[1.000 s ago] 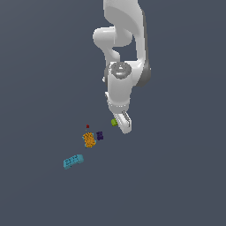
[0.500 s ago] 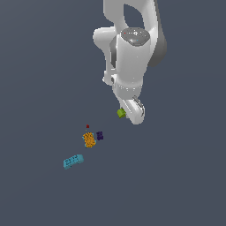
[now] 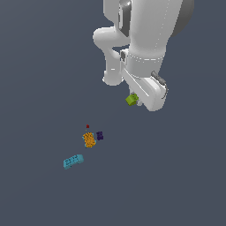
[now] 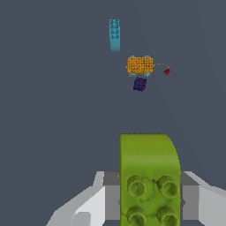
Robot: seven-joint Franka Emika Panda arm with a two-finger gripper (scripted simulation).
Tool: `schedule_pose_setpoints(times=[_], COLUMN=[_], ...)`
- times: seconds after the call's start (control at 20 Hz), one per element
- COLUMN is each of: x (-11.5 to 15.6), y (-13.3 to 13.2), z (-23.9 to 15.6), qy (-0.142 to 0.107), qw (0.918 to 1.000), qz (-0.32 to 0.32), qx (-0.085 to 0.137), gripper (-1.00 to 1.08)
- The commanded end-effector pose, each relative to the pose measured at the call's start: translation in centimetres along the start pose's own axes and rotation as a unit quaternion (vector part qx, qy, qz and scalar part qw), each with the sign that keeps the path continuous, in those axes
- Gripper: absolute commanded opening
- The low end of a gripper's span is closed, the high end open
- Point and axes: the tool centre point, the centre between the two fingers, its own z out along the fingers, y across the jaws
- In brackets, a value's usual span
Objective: Pick up a designated object from a clutter of objects.
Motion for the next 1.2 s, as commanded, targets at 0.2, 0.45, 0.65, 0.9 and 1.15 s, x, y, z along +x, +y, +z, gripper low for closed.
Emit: schedule_pose_setpoints(times=[0.2, 0.45, 0.65, 0.9, 1.15], x=[-1.1, -1.7, -2.0, -2.2, -2.3], y=[-1.8, -2.9, -3.5, -4.0, -4.2], z=[-5.8, -9.0, -10.6, -11.8, -12.1], qy=[-0.001, -0.001, -0.001, -0.001, -0.001], qw=[1.0000, 1.0000, 1.0000, 1.0000, 1.0000], qz=[0.000, 0.000, -0.001, -0.001, -0.001], qx=[0.000, 0.000, 0.000, 0.000, 0.000], gripper=[-1.00, -1.00, -1.00, -1.00, -1.00])
